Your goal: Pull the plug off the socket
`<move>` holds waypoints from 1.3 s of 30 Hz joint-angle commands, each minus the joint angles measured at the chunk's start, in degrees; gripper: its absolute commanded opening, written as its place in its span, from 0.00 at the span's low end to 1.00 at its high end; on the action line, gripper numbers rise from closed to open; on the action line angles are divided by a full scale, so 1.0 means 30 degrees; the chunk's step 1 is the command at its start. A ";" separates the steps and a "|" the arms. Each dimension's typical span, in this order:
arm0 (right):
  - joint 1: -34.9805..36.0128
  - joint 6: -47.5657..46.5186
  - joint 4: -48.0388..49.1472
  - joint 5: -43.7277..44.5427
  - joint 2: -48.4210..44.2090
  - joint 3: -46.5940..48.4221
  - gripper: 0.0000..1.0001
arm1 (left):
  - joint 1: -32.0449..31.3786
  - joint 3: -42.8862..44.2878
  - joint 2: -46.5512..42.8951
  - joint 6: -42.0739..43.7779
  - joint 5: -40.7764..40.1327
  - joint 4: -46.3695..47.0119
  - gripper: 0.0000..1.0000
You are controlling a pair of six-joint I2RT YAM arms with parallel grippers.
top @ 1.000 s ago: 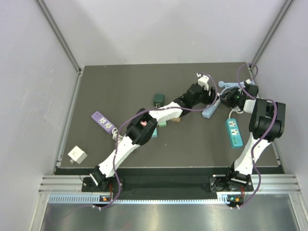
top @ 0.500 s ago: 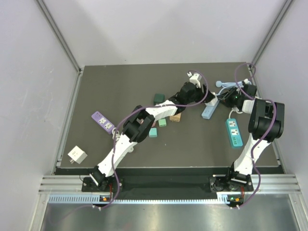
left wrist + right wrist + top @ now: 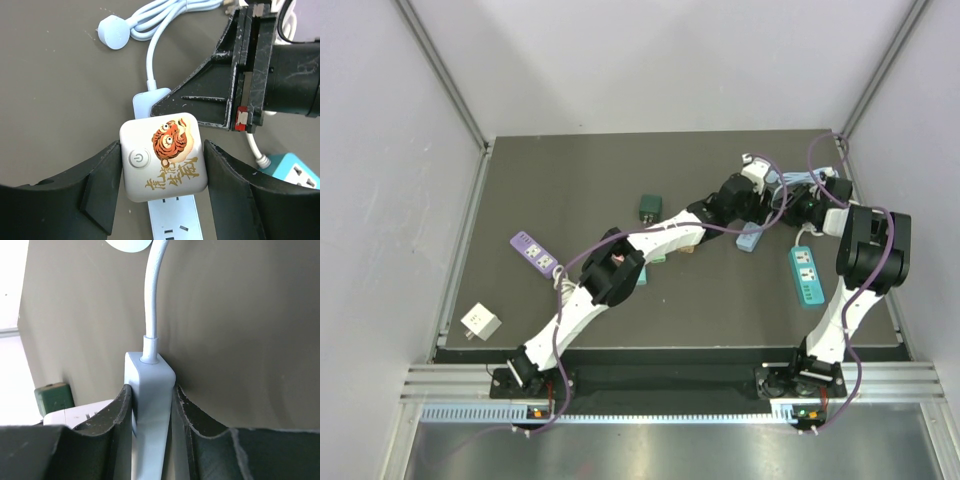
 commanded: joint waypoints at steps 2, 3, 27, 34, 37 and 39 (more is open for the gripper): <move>0.0374 -0.1454 -0.0723 0.1477 0.0606 -0.0396 0.00 | -0.0238 -0.0479 -0.2035 0.1082 0.2452 0.0408 0.00; 0.0403 -0.1425 -0.0723 0.1477 0.0606 -0.0396 0.00 | 0.0025 -0.0598 -0.2007 -0.0869 0.3124 0.0822 0.00; 0.0199 -0.1220 -0.0635 0.1506 0.0664 -0.0513 0.00 | -0.0062 0.0105 -0.2475 0.1459 0.0639 -0.1840 0.00; 0.0140 -0.1103 -0.0489 0.1448 0.0694 -0.0630 0.00 | 0.2399 -0.3642 -0.3062 -0.8584 0.6760 0.5302 0.00; 0.0140 -0.1073 -0.0489 0.1448 0.0694 -0.0630 0.00 | 0.2782 -0.3764 -0.3032 -1.0235 0.7145 0.6100 0.00; 0.0140 -0.1073 -0.0460 0.1448 0.0694 -0.0630 0.00 | 0.2491 -0.3501 -0.3324 -0.8515 0.6036 0.5168 0.00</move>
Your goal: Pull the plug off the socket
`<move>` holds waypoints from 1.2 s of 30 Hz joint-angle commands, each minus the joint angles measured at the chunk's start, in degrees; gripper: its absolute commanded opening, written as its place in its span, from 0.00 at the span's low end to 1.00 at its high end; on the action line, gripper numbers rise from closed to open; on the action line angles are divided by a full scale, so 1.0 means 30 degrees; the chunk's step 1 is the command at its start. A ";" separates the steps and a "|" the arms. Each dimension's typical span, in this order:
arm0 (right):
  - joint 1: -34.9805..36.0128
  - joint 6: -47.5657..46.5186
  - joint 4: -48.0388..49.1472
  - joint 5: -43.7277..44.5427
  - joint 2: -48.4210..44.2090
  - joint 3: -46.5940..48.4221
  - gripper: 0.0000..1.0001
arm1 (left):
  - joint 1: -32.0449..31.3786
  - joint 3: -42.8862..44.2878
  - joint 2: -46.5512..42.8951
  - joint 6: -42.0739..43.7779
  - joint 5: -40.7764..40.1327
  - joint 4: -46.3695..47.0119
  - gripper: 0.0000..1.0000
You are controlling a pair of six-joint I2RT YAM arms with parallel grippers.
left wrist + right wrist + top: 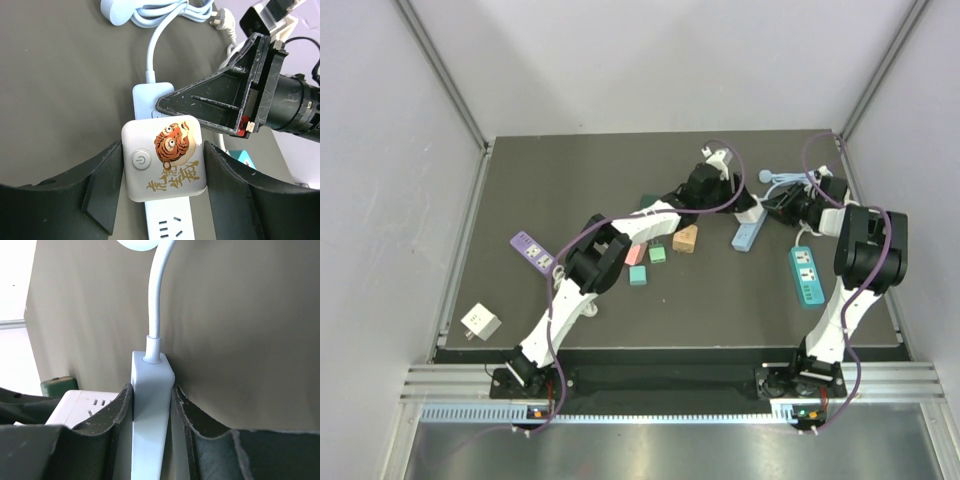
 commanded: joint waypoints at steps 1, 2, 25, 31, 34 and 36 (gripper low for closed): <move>-0.0159 -0.1408 -0.0816 0.2038 0.0672 -0.0506 0.00 | -0.0381 0.1123 -0.2137 0.0391 -0.0172 0.0342 0.00; -0.0159 -0.1438 -0.0788 0.2038 0.0672 -0.0506 0.00 | -0.0702 0.1653 -0.2283 0.3623 -0.1021 -0.0664 0.00; -0.0159 -0.1379 -0.0875 0.2155 0.0672 -0.0506 0.00 | -0.1496 0.3887 -0.2488 0.6817 -0.2876 -0.4658 0.00; -0.0159 -0.1379 -0.0875 0.2155 0.0643 -0.0506 0.00 | -0.0940 0.2743 -0.3015 0.5472 -0.1703 -0.3664 0.00; -0.0188 -0.1408 -0.0876 0.2155 0.0672 -0.0506 0.00 | -0.0940 0.2684 -0.3513 0.6319 -0.1907 -0.4217 0.00; -0.0217 -0.1379 -0.0934 0.2155 0.0671 -0.0506 0.00 | -0.0852 0.2800 -0.3894 0.7285 -0.2171 -0.5527 0.00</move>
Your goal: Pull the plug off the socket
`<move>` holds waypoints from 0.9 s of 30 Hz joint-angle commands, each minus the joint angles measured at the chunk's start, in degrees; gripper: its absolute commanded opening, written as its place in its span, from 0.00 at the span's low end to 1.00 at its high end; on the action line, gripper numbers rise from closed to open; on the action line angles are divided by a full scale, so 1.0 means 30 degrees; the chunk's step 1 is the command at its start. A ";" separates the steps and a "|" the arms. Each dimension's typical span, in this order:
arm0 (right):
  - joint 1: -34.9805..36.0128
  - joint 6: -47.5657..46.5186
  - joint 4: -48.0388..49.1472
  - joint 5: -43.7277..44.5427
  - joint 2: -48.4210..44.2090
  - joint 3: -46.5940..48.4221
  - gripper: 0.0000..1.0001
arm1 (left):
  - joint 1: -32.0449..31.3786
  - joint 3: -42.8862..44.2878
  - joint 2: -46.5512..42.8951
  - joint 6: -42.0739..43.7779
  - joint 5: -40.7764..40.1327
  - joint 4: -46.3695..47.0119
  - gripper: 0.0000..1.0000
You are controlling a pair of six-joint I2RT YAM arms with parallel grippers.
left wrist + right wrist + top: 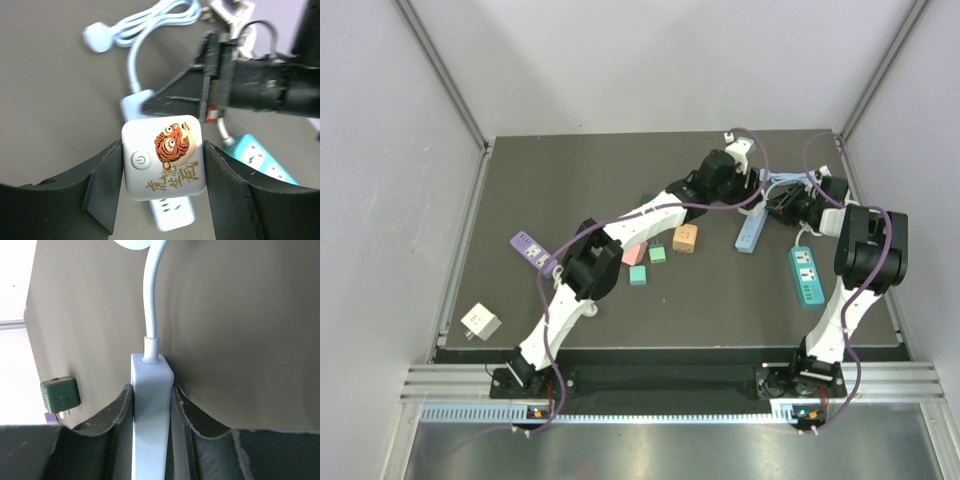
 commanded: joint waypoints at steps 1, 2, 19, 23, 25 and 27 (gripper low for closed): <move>-0.0181 -0.1379 -0.1050 0.2126 0.0664 -0.0463 0.00 | 0.0314 0.0265 -0.2293 0.1691 -0.0205 -0.0858 0.00; -0.0181 -0.1350 -0.1050 0.2126 0.0664 -0.0462 0.00 | 0.0488 0.0469 -0.2381 0.2391 -0.0234 -0.1530 0.00; -0.0152 -0.1438 -0.1109 0.2009 0.0723 -0.0375 0.00 | 0.1223 -0.0115 -0.3702 1.0597 -0.6999 -1.0178 0.00; -0.0181 -0.1467 -0.1109 0.2009 0.0723 -0.0404 0.00 | 0.1193 0.0265 -0.2823 1.1596 -0.8522 -1.0824 0.00; -0.0152 -0.1467 -0.1109 0.2009 0.0723 -0.0404 0.00 | 0.1135 0.0237 -0.2295 1.2092 -0.9485 -1.0766 0.00; -0.0152 -0.1467 -0.1080 0.2009 0.0723 -0.0404 0.00 | 0.1047 0.0062 -0.1886 1.2299 -1.0250 -1.0417 0.00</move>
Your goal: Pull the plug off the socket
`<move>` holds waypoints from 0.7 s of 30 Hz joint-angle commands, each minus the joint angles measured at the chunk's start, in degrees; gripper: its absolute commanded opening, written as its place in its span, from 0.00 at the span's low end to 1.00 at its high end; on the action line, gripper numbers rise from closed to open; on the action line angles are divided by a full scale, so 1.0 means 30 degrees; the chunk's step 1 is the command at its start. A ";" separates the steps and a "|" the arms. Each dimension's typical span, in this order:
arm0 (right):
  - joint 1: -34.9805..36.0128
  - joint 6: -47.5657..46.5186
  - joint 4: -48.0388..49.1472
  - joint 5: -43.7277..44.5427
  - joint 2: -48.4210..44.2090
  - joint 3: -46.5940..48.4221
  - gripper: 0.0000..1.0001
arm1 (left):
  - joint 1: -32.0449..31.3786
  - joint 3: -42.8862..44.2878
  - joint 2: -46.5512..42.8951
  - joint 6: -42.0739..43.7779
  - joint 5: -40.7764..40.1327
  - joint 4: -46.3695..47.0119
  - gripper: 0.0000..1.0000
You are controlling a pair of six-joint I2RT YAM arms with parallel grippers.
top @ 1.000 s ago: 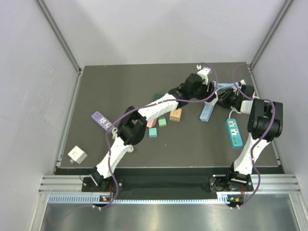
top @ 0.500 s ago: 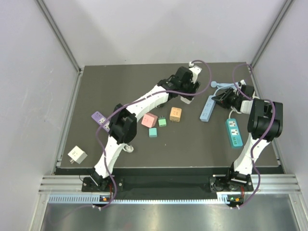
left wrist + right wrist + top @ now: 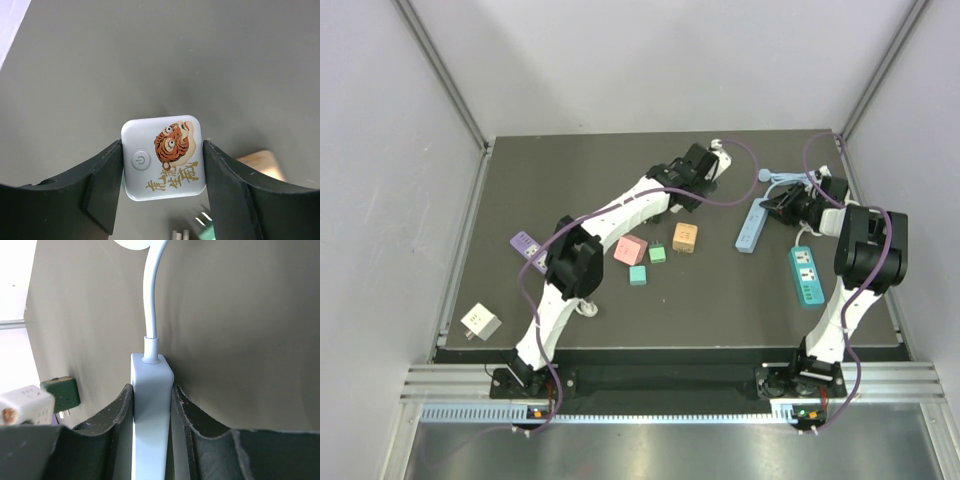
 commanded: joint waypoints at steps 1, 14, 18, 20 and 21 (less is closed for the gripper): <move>-0.0181 -0.1445 -0.1080 0.2016 0.0716 -0.0404 0.00 | -0.0192 0.0025 0.0484 0.1560 -0.2493 0.0433 0.00; -0.0181 -0.1416 -0.1168 0.1899 0.0862 -0.0287 0.00 | -0.0748 -0.0474 0.1012 0.1329 -0.2349 0.1637 0.31; -0.0152 -0.1416 -0.1168 0.1899 0.0892 -0.0257 0.00 | -0.0749 -0.0474 0.1012 0.1153 -0.2291 0.1490 0.59; -0.0181 -0.1416 -0.1168 0.1899 0.0863 -0.0257 0.00 | -0.0749 -0.0503 0.0896 0.0977 -0.2262 0.1461 0.65; -0.0152 -0.1445 -0.1168 0.1899 0.0891 -0.0257 0.00 | -0.0749 -0.0532 0.0750 0.0861 -0.2262 0.1461 0.77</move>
